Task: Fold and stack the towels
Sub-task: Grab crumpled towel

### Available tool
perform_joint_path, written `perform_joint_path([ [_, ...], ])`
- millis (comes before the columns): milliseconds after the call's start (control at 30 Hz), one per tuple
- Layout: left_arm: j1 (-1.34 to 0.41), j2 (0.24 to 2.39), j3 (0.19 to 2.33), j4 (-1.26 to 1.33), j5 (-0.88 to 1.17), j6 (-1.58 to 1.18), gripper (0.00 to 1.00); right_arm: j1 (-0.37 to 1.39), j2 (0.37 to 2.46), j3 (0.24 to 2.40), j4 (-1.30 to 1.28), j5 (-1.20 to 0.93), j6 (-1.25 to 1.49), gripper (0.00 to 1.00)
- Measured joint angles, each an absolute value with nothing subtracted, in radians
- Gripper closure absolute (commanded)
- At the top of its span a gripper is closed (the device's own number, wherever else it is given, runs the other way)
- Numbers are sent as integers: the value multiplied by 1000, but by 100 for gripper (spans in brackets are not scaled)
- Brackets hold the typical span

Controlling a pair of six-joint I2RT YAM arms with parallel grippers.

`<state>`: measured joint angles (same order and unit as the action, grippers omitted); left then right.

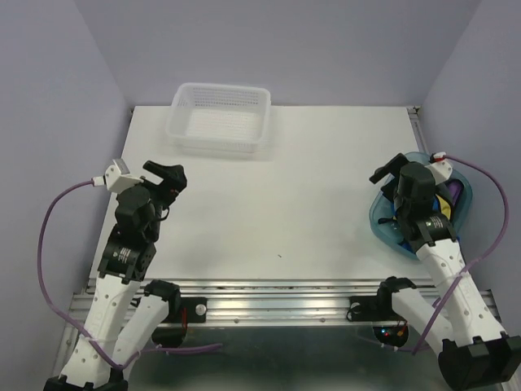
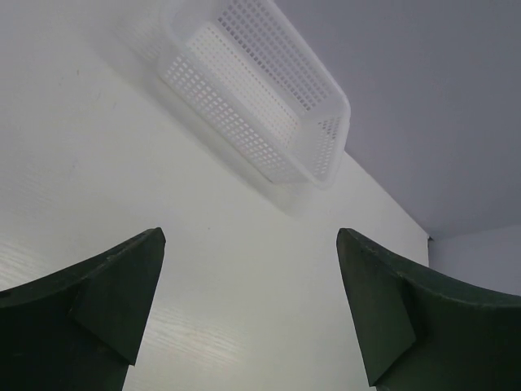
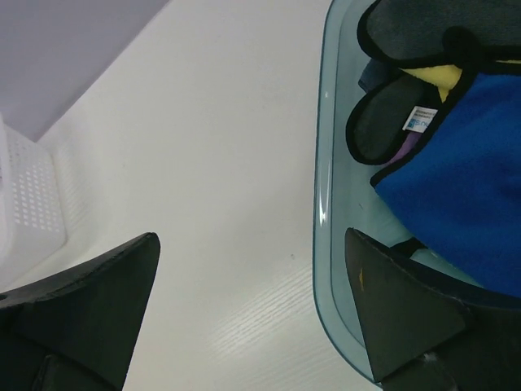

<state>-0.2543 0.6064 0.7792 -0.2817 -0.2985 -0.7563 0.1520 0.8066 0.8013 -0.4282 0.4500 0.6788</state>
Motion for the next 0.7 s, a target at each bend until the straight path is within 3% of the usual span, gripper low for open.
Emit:
perform_joint_path([
  [200, -255, 634, 744, -253, -278, -759, 1, 152, 822, 802, -508, 542, 722, 0],
  [367, -255, 744, 739, -220, -228, -743, 1, 138, 953, 848, -675, 704, 815, 0],
  [700, -255, 818, 726, -187, -171, -719, 1, -137, 1079, 860, -808, 726, 863, 0],
])
